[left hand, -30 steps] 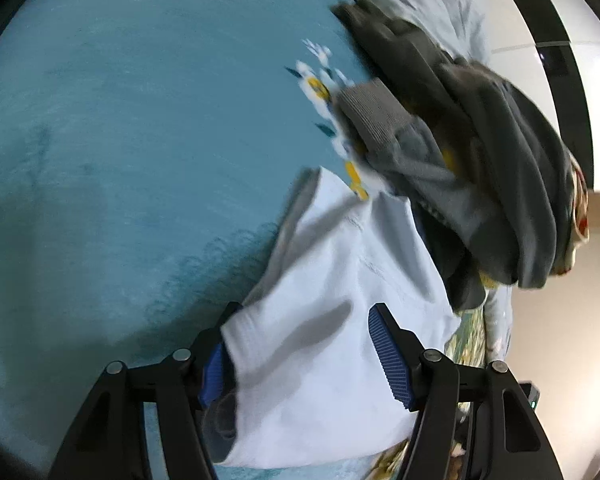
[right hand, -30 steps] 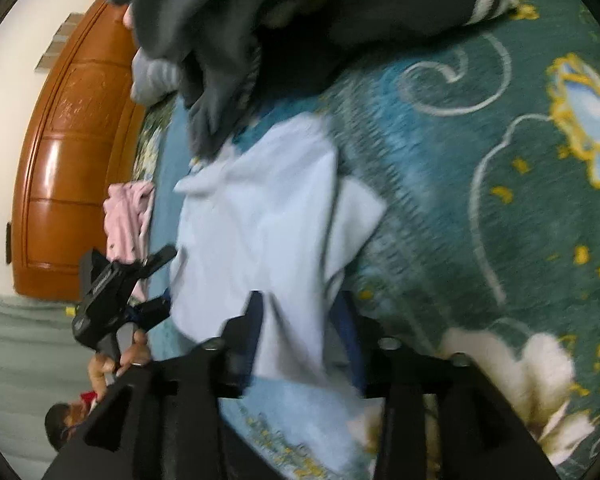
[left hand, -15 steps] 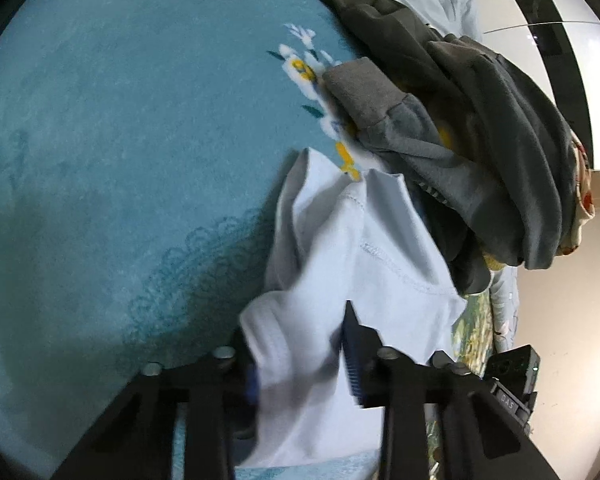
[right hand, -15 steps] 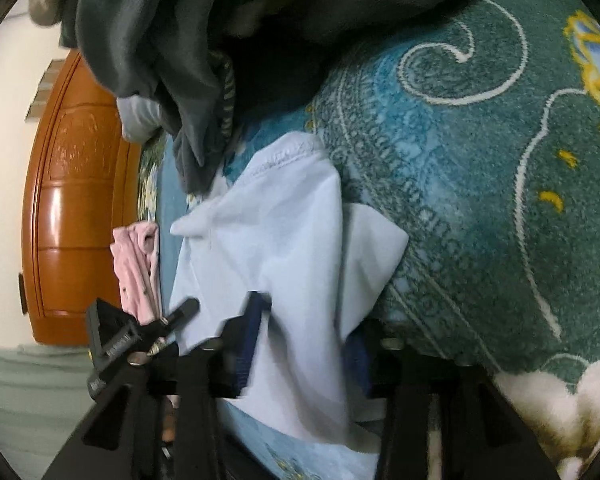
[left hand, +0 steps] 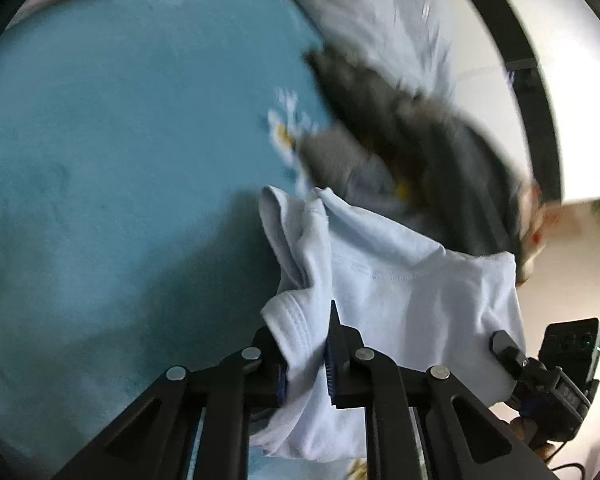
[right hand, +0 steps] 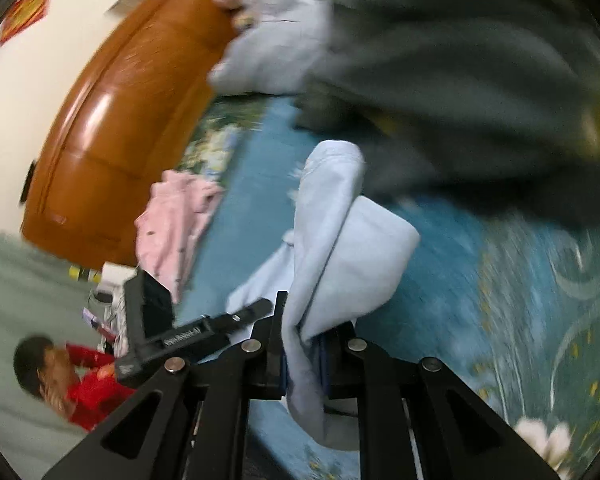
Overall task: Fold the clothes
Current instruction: 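Carry the held shirt with both grippers onto the pink folded stack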
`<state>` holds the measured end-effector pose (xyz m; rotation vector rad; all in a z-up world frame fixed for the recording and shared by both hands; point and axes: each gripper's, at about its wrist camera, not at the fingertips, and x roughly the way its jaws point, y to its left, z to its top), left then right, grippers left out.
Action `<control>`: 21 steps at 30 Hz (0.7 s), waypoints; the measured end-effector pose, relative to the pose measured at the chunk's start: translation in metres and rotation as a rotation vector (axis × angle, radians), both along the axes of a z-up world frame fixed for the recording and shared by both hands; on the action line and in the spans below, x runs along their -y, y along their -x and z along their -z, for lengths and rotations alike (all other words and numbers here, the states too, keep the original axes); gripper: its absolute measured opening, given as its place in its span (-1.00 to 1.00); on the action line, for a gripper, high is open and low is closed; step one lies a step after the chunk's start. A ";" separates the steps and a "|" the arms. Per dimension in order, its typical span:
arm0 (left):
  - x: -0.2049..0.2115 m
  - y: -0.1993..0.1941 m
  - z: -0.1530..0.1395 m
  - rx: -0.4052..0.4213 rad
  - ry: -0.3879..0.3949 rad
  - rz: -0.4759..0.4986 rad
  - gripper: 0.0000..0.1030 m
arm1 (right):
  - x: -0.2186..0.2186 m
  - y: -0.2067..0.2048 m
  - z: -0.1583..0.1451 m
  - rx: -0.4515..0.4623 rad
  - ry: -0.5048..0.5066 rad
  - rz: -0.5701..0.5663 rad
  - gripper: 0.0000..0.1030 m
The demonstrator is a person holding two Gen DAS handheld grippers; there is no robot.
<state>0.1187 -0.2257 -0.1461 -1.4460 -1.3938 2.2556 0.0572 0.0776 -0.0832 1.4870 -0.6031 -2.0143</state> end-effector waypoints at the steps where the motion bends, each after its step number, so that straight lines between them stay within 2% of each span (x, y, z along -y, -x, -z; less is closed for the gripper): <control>1: 0.009 -0.005 -0.007 -0.033 -0.014 -0.036 -0.70 | 0.013 0.007 -0.009 -0.019 0.001 -0.030 -0.77; 5: 0.058 -0.019 -0.033 -0.107 0.011 -0.134 -0.70 | 0.067 0.035 -0.043 -0.097 0.005 -0.149 -0.77; 9: 0.130 -0.039 -0.059 -0.151 0.067 -0.250 -0.70 | 0.121 0.063 -0.077 -0.175 0.008 -0.268 -0.77; 12: 0.183 -0.057 -0.078 -0.172 0.138 -0.340 -0.69 | 0.192 0.078 -0.092 -0.221 0.003 -0.389 -0.77; 14: 0.218 -0.067 -0.085 -0.186 0.152 -0.414 -0.69 | 0.243 0.085 -0.101 -0.251 -0.006 -0.468 -0.77; 21: 0.296 -0.092 -0.092 -0.184 0.206 -0.589 -0.69 | 0.395 0.108 -0.128 -0.353 -0.017 -0.666 -0.77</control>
